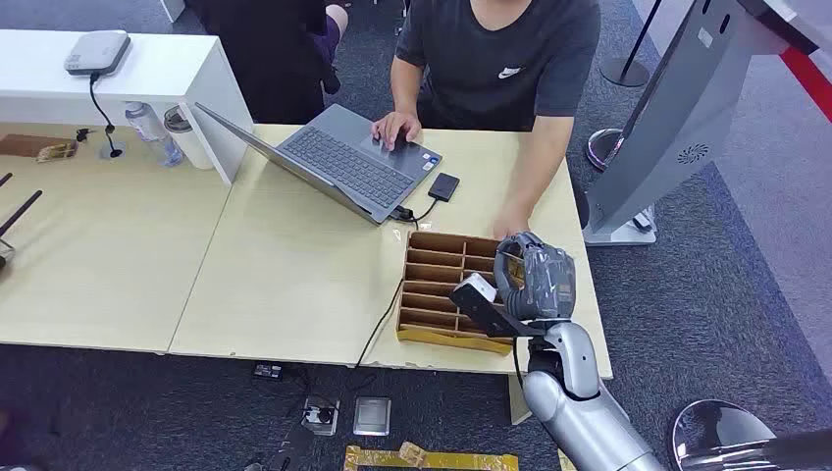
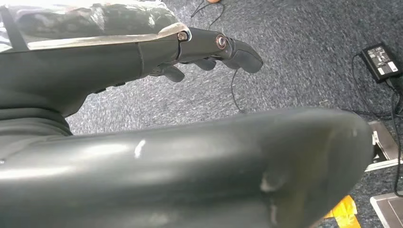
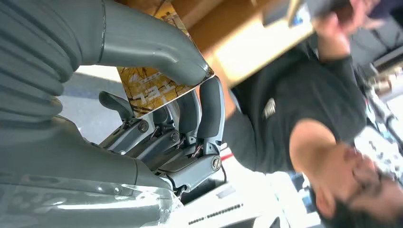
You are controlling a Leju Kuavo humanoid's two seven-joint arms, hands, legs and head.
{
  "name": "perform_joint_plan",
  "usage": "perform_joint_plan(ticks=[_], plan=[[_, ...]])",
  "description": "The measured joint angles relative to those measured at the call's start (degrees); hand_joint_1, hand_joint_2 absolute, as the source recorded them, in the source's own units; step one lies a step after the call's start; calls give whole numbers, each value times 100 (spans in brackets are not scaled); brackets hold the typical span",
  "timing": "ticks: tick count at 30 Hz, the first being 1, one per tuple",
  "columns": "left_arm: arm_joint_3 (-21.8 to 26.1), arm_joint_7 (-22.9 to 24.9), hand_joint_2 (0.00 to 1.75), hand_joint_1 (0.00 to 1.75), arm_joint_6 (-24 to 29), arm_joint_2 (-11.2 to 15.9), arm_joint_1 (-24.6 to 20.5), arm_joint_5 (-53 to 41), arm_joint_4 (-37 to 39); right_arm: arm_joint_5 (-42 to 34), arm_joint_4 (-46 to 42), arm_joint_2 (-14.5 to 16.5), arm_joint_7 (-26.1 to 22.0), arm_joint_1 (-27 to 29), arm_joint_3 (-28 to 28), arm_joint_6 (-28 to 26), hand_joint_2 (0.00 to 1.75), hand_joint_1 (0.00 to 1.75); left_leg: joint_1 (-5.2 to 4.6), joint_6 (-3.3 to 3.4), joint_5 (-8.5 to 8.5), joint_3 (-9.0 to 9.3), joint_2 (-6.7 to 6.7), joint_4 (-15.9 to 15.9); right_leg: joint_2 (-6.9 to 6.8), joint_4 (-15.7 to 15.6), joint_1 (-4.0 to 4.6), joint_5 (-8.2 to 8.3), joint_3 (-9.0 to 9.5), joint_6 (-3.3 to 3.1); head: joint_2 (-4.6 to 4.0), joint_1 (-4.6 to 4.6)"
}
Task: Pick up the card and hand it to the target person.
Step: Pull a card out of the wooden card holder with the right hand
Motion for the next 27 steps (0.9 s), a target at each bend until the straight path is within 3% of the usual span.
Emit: perform_joint_plan(ticks=[6,15,19,23,27], plan=[[-48,-63,0,0,-9,1,0,15,0,150,-380,-101,11,-95,-38,-45,175,175,0,0,0,-1,-1,0,0,1,0,0,0,0,0,-4],[-110,-209,0,0,-44,4,-2,106,0,106,-776,-162,98,-703,-47,-36,175,175,0,0,0,-1,1,0,1,2,0,1,1,0,0,-1],[-150,-208,0,0,-23,4,-7,110,0,-610,-518,-68,-475,-959,-27,33,175,175,0,0,0,-3,-1,0,1,2,0,0,1,0,0,2],[-222,-221,0,0,-22,3,-28,166,0,-1429,377,217,-1239,-1278,19,119,175,175,1,0,1,-3,-3,0,-4,2,1,0,1,0,0,-7],[-274,-262,0,0,-32,3,-31,211,0,-1795,1249,477,-1500,-1486,62,155,175,175,1,0,1,-5,-4,0,-6,3,1,0,-1,0,0,-8]])
